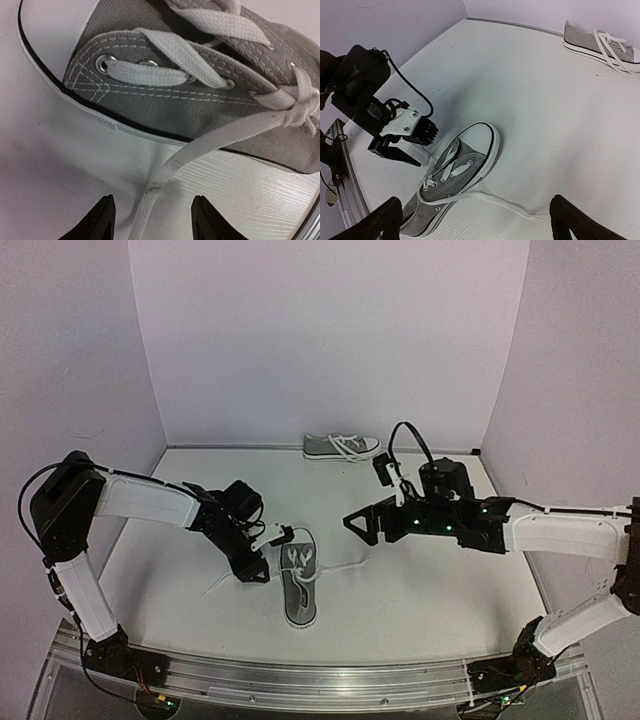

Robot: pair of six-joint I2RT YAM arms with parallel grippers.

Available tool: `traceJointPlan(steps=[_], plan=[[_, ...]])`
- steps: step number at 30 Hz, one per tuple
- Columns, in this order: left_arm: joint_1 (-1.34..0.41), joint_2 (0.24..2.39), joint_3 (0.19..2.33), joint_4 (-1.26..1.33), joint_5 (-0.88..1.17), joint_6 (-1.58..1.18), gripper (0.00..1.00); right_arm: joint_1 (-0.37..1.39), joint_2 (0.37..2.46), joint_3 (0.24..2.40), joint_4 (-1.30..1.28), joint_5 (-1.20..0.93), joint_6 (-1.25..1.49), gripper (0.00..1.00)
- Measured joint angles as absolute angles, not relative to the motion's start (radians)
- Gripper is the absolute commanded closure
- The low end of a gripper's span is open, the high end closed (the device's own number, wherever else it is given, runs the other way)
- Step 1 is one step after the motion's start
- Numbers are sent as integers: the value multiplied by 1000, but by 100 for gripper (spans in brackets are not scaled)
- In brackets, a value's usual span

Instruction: Tie the shoes

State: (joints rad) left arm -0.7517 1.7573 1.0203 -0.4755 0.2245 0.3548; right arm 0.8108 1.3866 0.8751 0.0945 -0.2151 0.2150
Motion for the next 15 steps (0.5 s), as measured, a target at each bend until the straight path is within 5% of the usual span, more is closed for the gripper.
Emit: traceJointPlan(steps=[12, 15], plan=[[-756, 1797, 1019, -426, 224, 400, 55, 809, 1322, 853, 130, -188, 248, 2], [-762, 1812, 1028, -426, 221, 416, 65, 809, 1321, 848, 131, -178, 251, 2]])
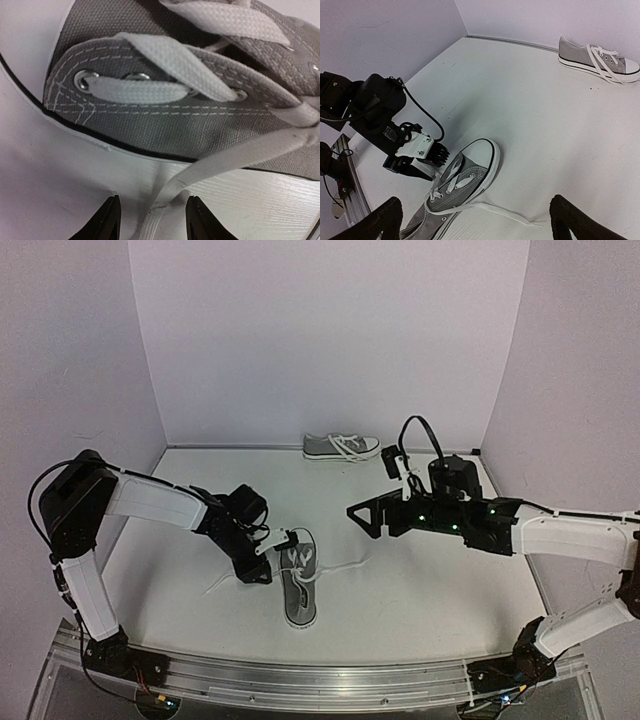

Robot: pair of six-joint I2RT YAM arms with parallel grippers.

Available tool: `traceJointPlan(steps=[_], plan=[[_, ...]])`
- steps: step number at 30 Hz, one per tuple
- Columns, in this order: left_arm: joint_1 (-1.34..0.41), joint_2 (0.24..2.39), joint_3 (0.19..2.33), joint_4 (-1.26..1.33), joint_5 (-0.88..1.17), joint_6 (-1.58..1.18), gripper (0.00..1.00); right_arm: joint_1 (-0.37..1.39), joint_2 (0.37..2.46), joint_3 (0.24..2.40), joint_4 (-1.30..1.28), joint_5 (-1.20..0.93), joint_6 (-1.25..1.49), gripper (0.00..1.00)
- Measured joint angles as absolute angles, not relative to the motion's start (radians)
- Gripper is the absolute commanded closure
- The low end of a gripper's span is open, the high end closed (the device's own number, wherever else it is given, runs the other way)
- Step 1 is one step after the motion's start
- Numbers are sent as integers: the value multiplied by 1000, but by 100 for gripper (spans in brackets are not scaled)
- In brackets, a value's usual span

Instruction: Tie the shoes

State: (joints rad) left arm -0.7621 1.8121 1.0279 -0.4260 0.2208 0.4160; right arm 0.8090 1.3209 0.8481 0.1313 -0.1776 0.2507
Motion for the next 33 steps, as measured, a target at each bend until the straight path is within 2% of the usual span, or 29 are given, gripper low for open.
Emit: traceJointPlan(steps=[3, 8, 11, 21, 30, 33], plan=[[-770, 1826, 1043, -426, 205, 426, 78, 807, 1316, 833, 133, -168, 256, 2], [-779, 1831, 1048, -416, 191, 434, 89, 807, 1314, 816, 132, -154, 270, 4], [-785, 1808, 1019, -386, 189, 417, 100, 807, 1310, 815, 131, -151, 276, 7], [-787, 1559, 812, -66, 295, 282, 100, 807, 1395, 830, 125, -239, 261, 27], [-798, 1540, 709, 212, 376, 197, 100, 807, 1520, 894, 157, -394, 264, 42], [-803, 1540, 706, 267, 388, 183, 100, 808, 1578, 916, 202, -452, 281, 44]])
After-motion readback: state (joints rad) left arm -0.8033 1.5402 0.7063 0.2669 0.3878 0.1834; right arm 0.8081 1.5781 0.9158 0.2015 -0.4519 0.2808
